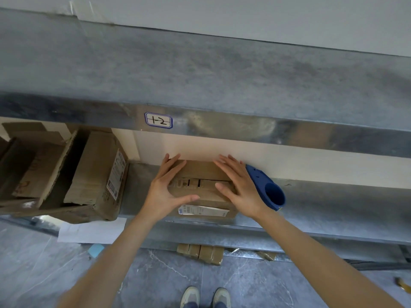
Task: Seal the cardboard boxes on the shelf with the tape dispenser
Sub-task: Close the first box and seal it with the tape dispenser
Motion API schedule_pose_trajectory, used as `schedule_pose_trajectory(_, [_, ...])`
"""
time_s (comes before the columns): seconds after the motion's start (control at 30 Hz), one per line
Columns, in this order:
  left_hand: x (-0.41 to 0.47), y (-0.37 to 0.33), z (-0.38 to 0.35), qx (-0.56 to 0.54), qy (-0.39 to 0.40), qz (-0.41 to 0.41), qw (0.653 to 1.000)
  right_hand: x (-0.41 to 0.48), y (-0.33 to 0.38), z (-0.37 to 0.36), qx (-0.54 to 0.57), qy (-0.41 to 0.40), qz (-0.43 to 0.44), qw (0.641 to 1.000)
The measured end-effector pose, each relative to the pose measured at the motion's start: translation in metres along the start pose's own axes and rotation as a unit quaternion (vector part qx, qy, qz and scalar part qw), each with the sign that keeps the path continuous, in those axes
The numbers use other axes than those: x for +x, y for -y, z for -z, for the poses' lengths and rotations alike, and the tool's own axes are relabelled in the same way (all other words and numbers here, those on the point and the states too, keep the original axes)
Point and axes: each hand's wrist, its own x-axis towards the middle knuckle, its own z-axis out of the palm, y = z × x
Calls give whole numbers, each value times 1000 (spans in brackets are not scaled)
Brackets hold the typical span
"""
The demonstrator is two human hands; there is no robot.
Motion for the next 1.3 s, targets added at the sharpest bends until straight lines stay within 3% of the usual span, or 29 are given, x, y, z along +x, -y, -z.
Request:
schedule_pose_trajectory(0.2, [1,-5,-3,-58,-17,52,997,-1,3,-11,148,-81,-68,983])
schedule_pose_trajectory(0.47, [-4,-14,7,-14,-13,71,997,-5,18,-2,208,-59,-173,961])
schedule_pose_trajectory(0.67, [-4,-7,18,-5,-12,43,999,-10,11,3,301,-56,-198,931])
schedule_pose_trajectory(0.97, [1,4,36,-27,-9,68,997,-15,10,13,222,-3,-194,956])
schedule_pose_trajectory(1.3, [-16,-10,21,28,-130,135,982,-9,13,26,168,117,-166,965])
